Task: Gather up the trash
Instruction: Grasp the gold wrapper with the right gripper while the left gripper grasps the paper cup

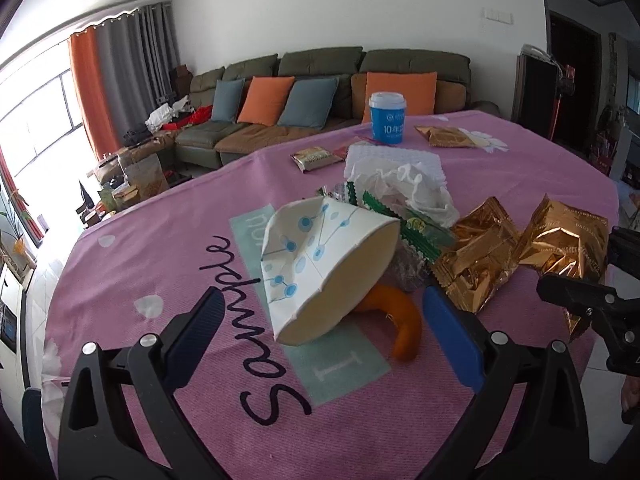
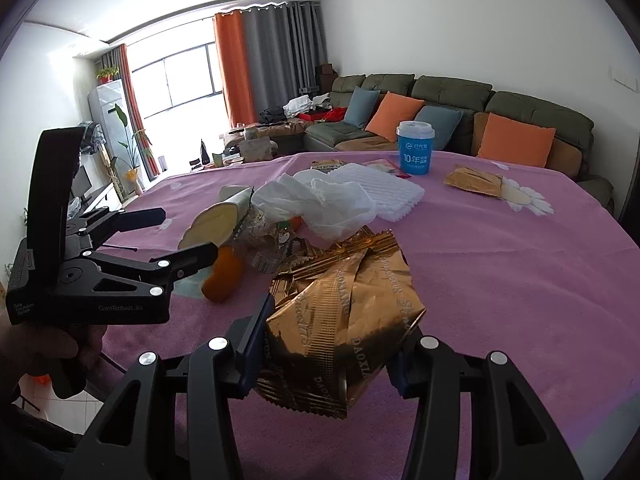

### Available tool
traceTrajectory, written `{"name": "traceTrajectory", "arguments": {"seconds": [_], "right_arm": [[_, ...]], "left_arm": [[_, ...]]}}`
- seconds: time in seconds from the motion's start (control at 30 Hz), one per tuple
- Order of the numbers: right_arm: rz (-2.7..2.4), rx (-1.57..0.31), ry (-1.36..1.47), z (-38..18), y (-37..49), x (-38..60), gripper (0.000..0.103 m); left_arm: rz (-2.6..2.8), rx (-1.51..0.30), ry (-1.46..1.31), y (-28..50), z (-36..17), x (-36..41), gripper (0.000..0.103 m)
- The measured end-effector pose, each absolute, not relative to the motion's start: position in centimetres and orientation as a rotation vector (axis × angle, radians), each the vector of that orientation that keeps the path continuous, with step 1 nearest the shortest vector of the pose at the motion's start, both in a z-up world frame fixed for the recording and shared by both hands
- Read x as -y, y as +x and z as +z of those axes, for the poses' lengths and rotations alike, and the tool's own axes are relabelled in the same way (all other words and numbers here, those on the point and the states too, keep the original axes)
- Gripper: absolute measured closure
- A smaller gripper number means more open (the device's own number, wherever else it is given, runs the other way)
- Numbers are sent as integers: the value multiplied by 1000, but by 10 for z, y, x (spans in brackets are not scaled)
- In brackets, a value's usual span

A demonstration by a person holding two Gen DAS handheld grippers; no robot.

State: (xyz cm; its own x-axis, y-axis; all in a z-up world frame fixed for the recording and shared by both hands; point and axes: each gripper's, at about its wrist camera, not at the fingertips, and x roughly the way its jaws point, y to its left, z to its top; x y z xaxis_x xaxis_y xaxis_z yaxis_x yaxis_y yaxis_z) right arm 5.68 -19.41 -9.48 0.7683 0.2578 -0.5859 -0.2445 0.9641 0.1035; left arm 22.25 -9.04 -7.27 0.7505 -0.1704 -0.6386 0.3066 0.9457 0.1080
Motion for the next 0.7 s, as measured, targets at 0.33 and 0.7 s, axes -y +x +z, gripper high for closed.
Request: {"name": "traceTrajectory", "arguments": {"seconds": [0.33, 0.7], "right_arm": [[269, -641, 33, -95, 61, 197, 56], [257, -639, 48, -95, 59, 203, 56]], "left_arm": [[-212, -751, 189, 248, -81, 94, 6], [-183, -719, 234, 262, -75, 100, 17]]}}
